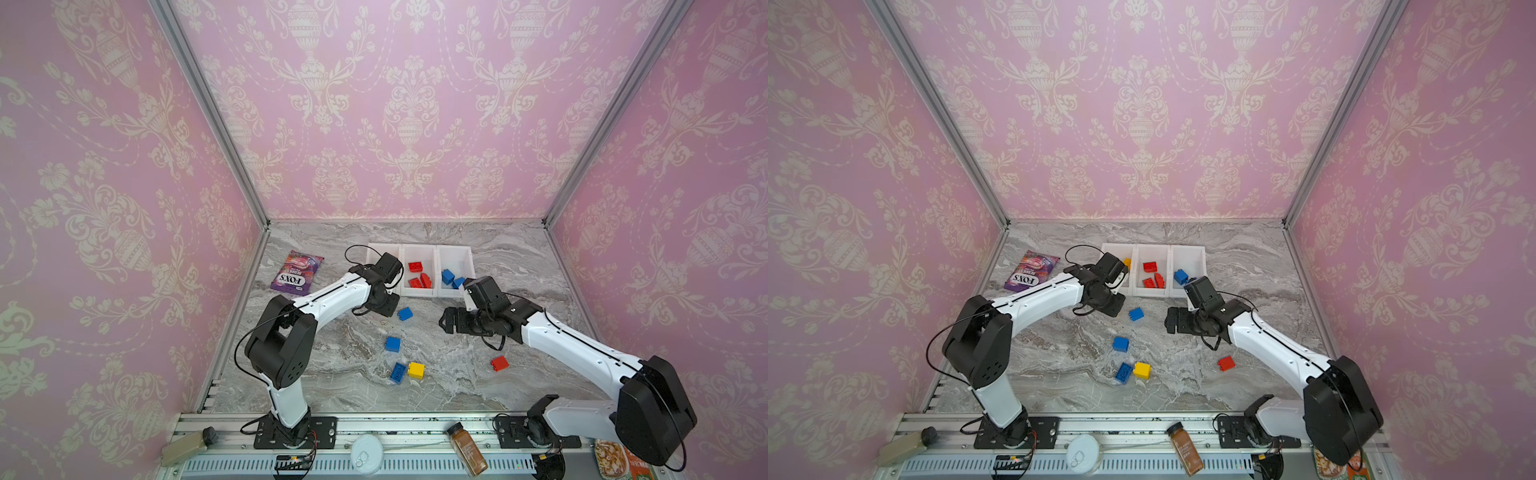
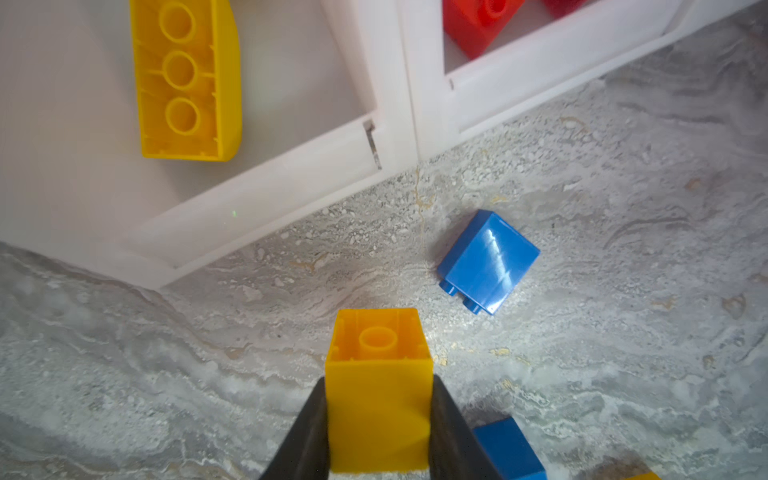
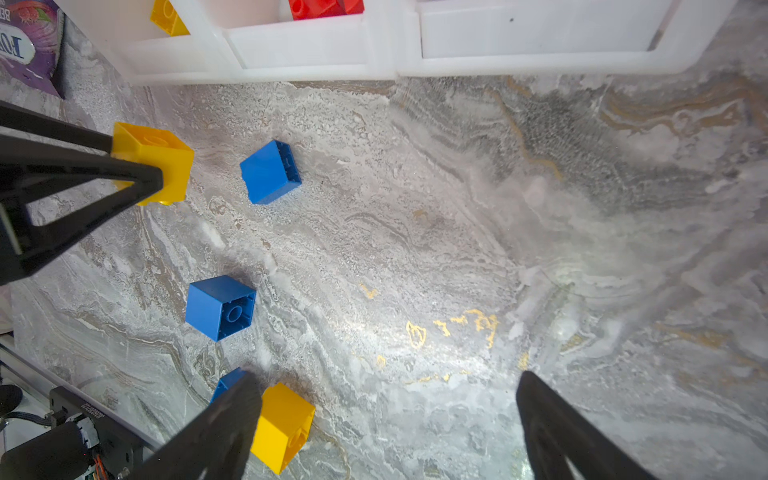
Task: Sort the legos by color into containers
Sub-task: 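Close the left gripper on the yellow brick and lift it, then drop the yellow brick in the nearest compartment while the right gripper nears a red brick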
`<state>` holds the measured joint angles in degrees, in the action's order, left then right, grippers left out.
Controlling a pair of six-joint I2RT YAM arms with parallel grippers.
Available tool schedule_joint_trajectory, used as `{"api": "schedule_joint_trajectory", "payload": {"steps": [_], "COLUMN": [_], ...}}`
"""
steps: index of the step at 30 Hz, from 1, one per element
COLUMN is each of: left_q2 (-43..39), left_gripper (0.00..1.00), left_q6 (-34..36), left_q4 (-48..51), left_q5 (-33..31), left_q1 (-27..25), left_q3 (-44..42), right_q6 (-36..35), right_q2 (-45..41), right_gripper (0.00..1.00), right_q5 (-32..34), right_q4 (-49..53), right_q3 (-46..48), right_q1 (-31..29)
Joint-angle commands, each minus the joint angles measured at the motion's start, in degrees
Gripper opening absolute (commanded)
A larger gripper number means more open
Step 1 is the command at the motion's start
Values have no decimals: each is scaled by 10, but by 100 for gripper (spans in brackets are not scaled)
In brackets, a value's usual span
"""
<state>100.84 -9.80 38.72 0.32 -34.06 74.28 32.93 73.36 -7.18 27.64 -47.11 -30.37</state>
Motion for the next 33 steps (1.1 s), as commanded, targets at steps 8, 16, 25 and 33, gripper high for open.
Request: {"api": "schedule_joint_trajectory", "payload": {"steps": [8, 16, 25, 33], "left_q2": [24, 115, 180, 185], "left_gripper": [20, 18, 21, 39], "left_q6": [67, 100, 109, 107], "left_q4": [-11, -18, -33, -46], "left_q5": [-104, -125, -145, -154], "left_q1": [11, 51, 81, 81], "left_q3": [137, 226, 271, 262], "right_q6": [7, 10, 10, 10], "right_q2": [-21, -40, -44, -47], "right_gripper": [97, 97, 97, 97], "right_q5": [-8, -4, -3, 4], "right_q4": [-2, 6, 4, 13], "right_q3": [2, 2, 6, 7], "right_q1": [4, 4, 3, 3]}}
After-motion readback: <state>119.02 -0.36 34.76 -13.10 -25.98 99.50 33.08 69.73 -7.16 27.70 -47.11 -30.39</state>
